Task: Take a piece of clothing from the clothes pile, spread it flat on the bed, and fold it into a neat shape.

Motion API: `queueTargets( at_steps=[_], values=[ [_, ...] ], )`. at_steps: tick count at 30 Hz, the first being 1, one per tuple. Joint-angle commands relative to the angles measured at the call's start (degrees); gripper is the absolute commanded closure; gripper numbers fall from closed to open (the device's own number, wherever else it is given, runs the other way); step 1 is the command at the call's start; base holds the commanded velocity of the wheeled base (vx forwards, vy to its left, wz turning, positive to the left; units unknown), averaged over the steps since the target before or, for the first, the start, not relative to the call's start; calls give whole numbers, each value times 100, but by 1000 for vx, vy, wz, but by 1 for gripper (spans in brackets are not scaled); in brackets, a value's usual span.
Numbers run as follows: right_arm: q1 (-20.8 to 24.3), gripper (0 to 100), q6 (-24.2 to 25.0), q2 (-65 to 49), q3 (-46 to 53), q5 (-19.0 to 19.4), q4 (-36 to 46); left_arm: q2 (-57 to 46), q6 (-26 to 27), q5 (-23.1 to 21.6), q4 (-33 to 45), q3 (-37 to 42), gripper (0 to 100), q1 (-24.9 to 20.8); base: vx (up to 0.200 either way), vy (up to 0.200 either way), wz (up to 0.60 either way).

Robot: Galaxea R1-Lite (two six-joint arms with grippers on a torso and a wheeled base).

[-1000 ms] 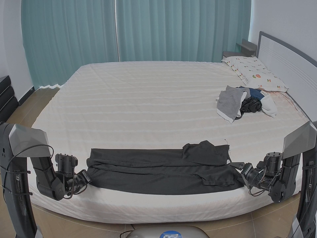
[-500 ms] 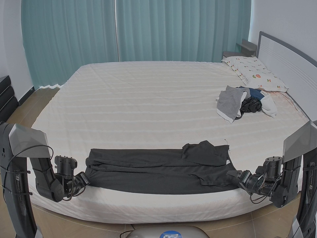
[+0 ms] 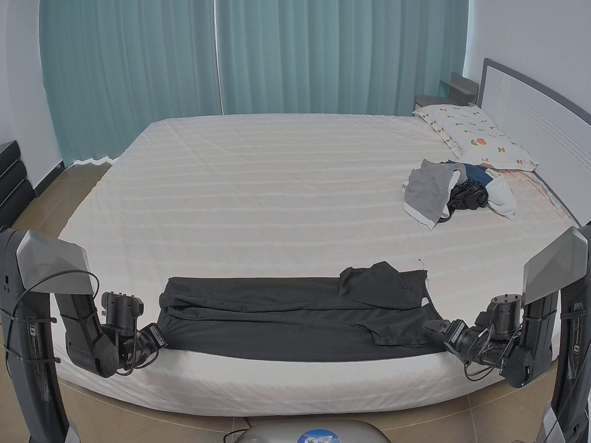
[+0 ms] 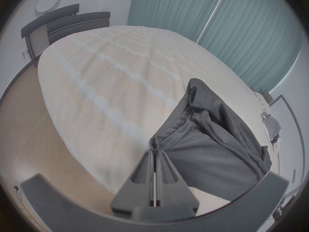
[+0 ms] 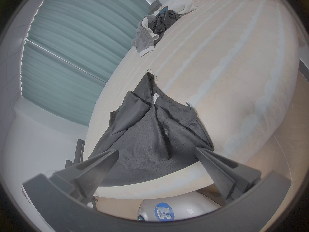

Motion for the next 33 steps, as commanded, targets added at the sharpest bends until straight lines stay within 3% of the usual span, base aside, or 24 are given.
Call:
queueTargets(
  at_steps=[1, 24, 25, 33],
  values=[
    [-32, 0, 0, 24, -13, 2, -49, -13, 10, 2, 5, 45, 100, -7, 0, 0, 0],
    [-199, 0, 0, -117, -119, 11, -41, -171, 414, 11, 216, 264, 100, 19, 0, 0, 0],
    [-199, 0, 9, -117, -127, 11, -41, -189, 441, 11, 163, 291, 0, 19, 0, 0, 0],
    [-208, 0, 9, -117, -127, 11, -41, -663, 511, -16, 207, 203, 0, 318, 0, 0, 0]
  ],
)
